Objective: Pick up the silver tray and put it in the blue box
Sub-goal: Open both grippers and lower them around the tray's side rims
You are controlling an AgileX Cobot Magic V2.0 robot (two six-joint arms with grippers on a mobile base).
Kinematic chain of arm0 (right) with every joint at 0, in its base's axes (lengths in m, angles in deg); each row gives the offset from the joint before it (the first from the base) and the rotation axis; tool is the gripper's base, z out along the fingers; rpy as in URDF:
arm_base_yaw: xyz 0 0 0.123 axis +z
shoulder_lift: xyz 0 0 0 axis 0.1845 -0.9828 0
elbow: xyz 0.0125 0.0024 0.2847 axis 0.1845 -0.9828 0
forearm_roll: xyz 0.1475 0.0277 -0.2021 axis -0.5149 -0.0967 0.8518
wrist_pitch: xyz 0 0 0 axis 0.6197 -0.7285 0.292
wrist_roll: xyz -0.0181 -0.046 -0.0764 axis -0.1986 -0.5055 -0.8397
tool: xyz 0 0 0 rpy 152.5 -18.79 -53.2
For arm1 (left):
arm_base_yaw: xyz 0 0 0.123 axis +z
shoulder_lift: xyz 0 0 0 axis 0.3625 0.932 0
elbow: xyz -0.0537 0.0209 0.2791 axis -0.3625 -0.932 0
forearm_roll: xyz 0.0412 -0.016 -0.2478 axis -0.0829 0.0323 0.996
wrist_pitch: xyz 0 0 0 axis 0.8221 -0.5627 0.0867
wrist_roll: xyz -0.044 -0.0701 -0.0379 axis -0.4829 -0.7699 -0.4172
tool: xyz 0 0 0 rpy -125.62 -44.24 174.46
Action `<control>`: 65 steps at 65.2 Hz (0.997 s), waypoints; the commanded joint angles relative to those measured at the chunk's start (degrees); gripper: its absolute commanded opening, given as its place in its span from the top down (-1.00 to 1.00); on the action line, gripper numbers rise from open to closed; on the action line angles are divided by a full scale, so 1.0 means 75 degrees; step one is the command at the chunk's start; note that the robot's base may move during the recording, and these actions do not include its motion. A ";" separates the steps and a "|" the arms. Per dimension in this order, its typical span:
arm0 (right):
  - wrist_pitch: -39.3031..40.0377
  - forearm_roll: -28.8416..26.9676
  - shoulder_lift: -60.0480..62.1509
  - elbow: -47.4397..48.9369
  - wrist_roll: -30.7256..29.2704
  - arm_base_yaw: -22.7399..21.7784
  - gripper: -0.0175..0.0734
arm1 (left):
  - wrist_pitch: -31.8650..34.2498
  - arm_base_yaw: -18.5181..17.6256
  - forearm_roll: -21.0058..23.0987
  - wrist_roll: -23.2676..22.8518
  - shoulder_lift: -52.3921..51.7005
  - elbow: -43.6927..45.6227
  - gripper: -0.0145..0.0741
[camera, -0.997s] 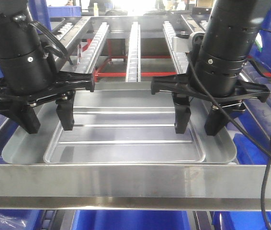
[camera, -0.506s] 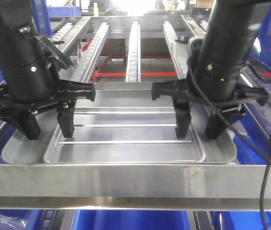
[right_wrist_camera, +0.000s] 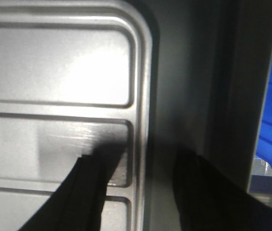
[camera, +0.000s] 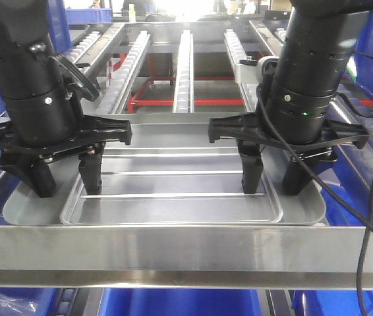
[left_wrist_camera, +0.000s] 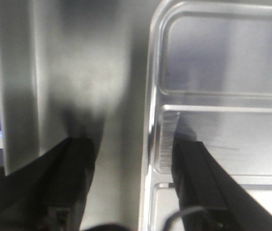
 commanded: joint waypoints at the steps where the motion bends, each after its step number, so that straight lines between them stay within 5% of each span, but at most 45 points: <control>1: 0.0225 0.0142 0.0325 0.0220 0.0003 -0.0060 -0.35 | 0.0103 -0.0009 0.0015 -0.0076 -0.0245 0.0187 0.03; 30: 0.0225 0.0142 0.0325 0.0220 0.0003 -0.0060 -0.33 | 0.0103 -0.0009 0.0015 -0.0076 -0.0245 0.0187 0.05; 53: 0.0218 0.0142 0.0325 0.0220 0.0003 -0.0060 0.38 | -0.0004 -0.0009 0.0015 -0.0076 -0.0245 0.0187 0.71; 65: 0.0225 0.0151 0.0325 0.0220 0.0003 -0.0060 0.50 | -0.0034 -0.0009 0.0015 -0.0076 -0.0245 0.0187 0.70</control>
